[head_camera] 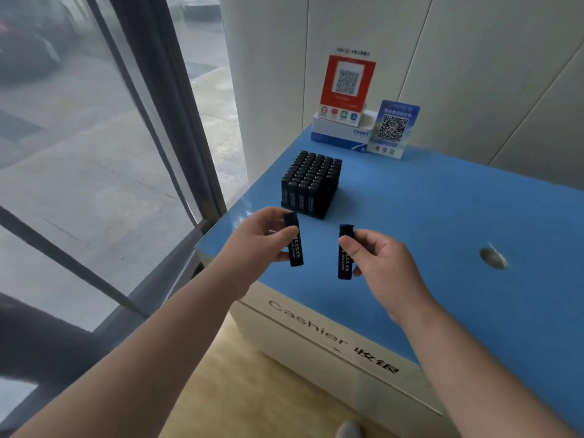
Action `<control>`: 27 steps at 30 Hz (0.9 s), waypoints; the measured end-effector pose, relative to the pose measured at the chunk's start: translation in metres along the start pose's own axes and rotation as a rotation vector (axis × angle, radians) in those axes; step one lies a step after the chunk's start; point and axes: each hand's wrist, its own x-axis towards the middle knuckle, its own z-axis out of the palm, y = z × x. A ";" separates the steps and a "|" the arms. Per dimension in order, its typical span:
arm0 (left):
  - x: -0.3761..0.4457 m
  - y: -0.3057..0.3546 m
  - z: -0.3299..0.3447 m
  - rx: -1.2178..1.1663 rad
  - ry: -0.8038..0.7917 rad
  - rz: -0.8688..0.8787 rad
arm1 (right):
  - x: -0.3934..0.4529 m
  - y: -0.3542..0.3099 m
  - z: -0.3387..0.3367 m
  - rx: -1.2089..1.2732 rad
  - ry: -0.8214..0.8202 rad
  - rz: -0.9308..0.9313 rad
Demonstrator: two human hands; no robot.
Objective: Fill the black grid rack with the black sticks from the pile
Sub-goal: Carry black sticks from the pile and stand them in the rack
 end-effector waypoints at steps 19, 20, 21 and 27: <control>0.143 0.035 -0.040 -0.003 -0.057 0.051 | 0.125 -0.014 0.026 0.083 0.189 0.008; 0.153 0.038 -0.039 0.017 -0.092 0.055 | 0.129 -0.016 0.025 0.089 0.211 0.005; 0.163 0.039 -0.037 0.042 -0.134 0.066 | 0.133 -0.016 0.023 0.095 0.241 0.004; 0.209 0.052 -0.012 0.312 -0.295 0.279 | 0.143 -0.010 0.023 0.091 0.455 0.061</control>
